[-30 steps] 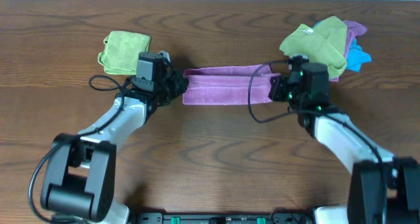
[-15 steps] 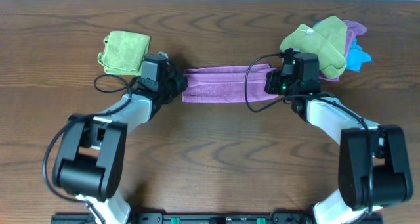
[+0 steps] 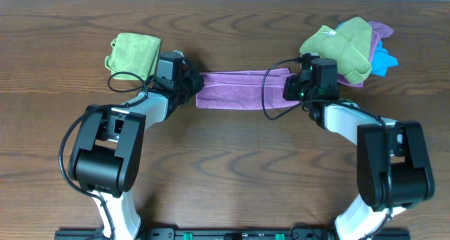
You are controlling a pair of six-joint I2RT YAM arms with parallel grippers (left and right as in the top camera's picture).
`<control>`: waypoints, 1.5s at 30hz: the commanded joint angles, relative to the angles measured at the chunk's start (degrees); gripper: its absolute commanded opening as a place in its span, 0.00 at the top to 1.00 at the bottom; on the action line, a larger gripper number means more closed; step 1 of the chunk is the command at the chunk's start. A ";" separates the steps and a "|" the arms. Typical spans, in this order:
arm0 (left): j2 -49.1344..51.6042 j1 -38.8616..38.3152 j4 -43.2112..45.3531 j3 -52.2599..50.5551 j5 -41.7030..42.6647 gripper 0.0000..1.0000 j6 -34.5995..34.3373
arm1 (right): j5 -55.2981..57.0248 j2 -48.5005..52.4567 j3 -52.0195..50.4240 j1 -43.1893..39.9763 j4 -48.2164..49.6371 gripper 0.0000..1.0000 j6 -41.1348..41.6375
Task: Fold the cloth
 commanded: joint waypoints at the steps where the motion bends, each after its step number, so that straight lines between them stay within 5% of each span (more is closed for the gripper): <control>1: 0.79 0.31 0.00 0.92 -3.10 0.94 0.07 | 2.99 1.95 1.03 -0.35 0.55 0.99 -1.22; 6: 0.98 0.31 -0.90 0.92 -3.89 0.94 0.61 | 2.95 2.36 1.03 -0.33 0.63 0.92 -1.22; 9: 0.94 0.31 -0.83 0.92 -3.87 0.87 1.79 | 2.82 2.32 1.03 -0.33 0.44 0.68 -1.22; 15: -0.11 0.94 -0.83 0.92 -0.92 0.53 2.91 | 0.92 0.31 1.03 -0.33 -1.79 0.41 -1.20; 24: -5.35 2.19 -0.87 0.92 2.29 0.35 3.28 | 0.94 -8.70 1.03 -0.33 -5.68 0.38 -0.50; 26: -6.88 2.19 -0.85 0.92 2.93 0.39 3.26 | 0.94 -11.08 1.03 -0.35 -6.84 0.37 0.15; 29: -8.52 2.12 -0.66 0.92 5.22 0.58 1.81 | 0.94 -14.71 1.03 -0.35 -9.62 0.33 1.70; 38: -5.40 0.09 -0.68 0.92 7.69 0.92 -2.78 | -8.68 -16.87 0.42 -4.20 -15.06 0.09 19.54; 45: -0.76 -2.38 -0.35 0.92 6.10 0.94 -2.78 | -11.56 -15.87 -1.05 -7.15 -17.20 0.09 19.89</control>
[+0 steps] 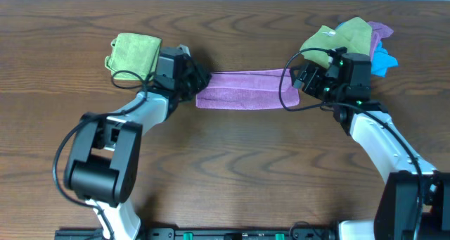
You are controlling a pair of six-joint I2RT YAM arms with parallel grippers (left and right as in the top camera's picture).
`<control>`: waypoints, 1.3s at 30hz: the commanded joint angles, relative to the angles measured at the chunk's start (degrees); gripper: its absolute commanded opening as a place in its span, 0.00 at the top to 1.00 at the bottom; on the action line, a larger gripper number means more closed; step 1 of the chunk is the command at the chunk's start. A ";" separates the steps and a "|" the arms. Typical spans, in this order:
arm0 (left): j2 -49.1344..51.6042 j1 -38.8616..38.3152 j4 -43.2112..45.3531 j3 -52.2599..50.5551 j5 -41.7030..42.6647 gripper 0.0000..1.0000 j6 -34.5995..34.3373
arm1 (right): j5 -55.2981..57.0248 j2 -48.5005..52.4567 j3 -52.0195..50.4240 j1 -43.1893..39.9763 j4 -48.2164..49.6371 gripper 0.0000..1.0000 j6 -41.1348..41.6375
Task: Fold the cloth
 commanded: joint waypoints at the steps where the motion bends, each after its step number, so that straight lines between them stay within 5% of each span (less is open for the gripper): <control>1: 3.04 -0.74 0.28 0.55 -0.50 0.94 0.02 | -2.62 1.16 -1.42 -1.11 -0.61 0.09 1.95; 20: 7.17 -1.18 0.04 0.55 -1.66 0.94 0.00 | -6.49 14.80 -3.74 -1.20 8.33 0.10 2.86; 26: 7.17 -1.18 0.04 0.55 -1.49 0.94 0.02 | -6.69 16.76 -3.74 -0.83 11.82 0.33 4.50; 39: 7.17 -1.16 0.04 0.55 -1.46 0.94 0.00 | -6.25 20.24 -3.74 2.23 14.93 0.40 4.46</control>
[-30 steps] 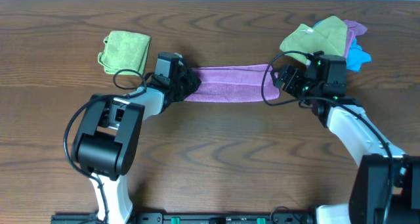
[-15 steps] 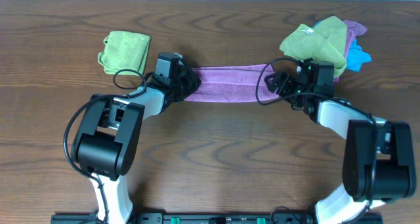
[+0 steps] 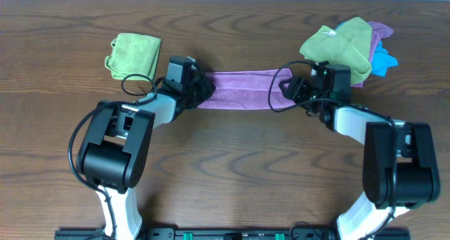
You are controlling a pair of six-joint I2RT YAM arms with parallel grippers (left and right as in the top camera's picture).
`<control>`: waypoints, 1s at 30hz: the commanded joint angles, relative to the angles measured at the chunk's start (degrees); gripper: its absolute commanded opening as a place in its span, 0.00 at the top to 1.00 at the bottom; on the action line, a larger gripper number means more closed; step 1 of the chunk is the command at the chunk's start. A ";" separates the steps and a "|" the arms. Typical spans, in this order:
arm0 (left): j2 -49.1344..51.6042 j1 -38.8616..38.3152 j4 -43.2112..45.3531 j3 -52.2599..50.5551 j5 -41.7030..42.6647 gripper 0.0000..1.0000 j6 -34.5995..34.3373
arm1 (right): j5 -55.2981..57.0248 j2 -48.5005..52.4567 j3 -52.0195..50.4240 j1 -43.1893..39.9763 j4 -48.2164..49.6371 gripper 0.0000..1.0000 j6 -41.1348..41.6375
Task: Fold the cloth
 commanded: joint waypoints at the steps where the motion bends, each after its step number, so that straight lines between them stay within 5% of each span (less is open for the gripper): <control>1: 1.57 -0.07 -0.61 0.55 -1.20 0.95 0.13 | 0.63 3.21 -0.87 1.01 -0.55 0.41 0.98; 11: 1.57 -0.07 -0.63 0.55 -1.14 0.94 0.15 | 2.58 3.76 -0.87 1.07 4.28 0.48 0.98; 16: 1.57 -0.07 -0.74 0.55 -1.14 0.94 0.15 | 2.56 4.98 -0.85 1.07 5.75 0.63 0.98; 23: 1.57 0.39 -0.81 0.55 0.20 0.94 0.13 | -1.99 4.94 -0.61 1.07 14.34 0.97 -3.52; 30: 1.57 2.19 -0.81 0.55 1.84 0.94 0.15 | -7.85 4.52 1.25 1.07 15.93 0.99 -3.52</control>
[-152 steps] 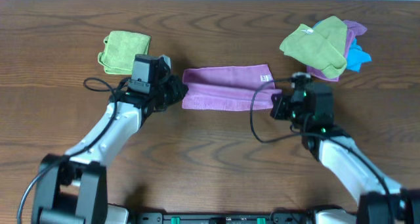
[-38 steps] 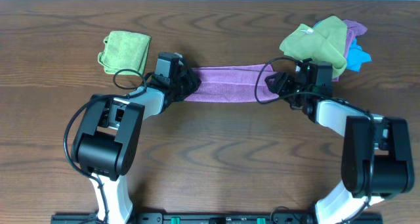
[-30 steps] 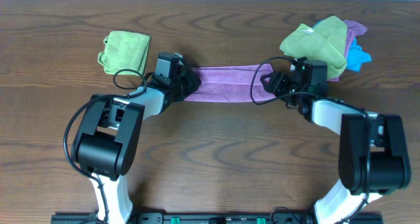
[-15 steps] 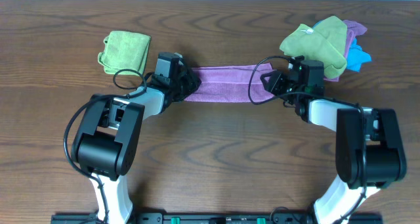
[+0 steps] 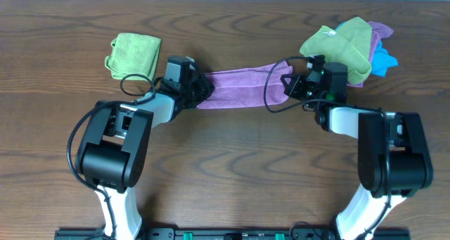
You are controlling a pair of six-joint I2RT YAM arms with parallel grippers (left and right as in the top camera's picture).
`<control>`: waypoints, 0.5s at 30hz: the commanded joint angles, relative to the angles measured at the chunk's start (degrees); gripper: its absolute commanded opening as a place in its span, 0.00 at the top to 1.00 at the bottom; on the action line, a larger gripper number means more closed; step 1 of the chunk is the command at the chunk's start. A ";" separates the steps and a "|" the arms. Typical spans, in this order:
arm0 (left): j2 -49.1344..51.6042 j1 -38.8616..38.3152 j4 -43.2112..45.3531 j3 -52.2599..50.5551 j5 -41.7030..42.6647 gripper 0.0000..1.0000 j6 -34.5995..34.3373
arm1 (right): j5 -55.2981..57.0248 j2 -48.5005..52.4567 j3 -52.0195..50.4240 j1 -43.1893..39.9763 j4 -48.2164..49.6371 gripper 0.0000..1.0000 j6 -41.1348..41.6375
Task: Fold the cloth
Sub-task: 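Move the right gripper's end of the strip toward the left gripper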
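A purple cloth (image 5: 242, 88) lies as a long folded strip across the middle of the table, its right end lifted a little toward the back. At the strip's left end sits my left gripper (image 5: 204, 89), shut on that end. My right gripper (image 5: 287, 83) is at the right end and shut on it. The fingertips of both are dark and partly hidden by the wrists.
A folded green cloth (image 5: 133, 53) lies at the back left. At the back right is a heap of cloths (image 5: 348, 46), green on top with blue and purple beneath, just behind my right wrist. The table (image 5: 232, 177) is dark wood.
My right gripper has shifted slightly back and up with the cloth's right end, which now rises toward the pile. The left gripper and left end have not moved.
Both grippers held the ends of the purple strip at the oldest moment. Then the right arm had swung outward to the right, stretching the strip. By a second ago both had drawn in, the strip narrower. Now the right end is raised slightly.
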 commanded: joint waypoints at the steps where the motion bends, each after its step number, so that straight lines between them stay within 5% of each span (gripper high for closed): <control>1: 1.57 1.29 -0.44 0.52 0.15 0.94 0.13 | -5.07 -0.09 1.31 0.50 0.66 0.99 -1.18; 15: 1.57 2.38 -0.42 0.52 0.61 0.94 0.15 | -8.09 -5.22 1.97 4.79 5.46 0.99 1.03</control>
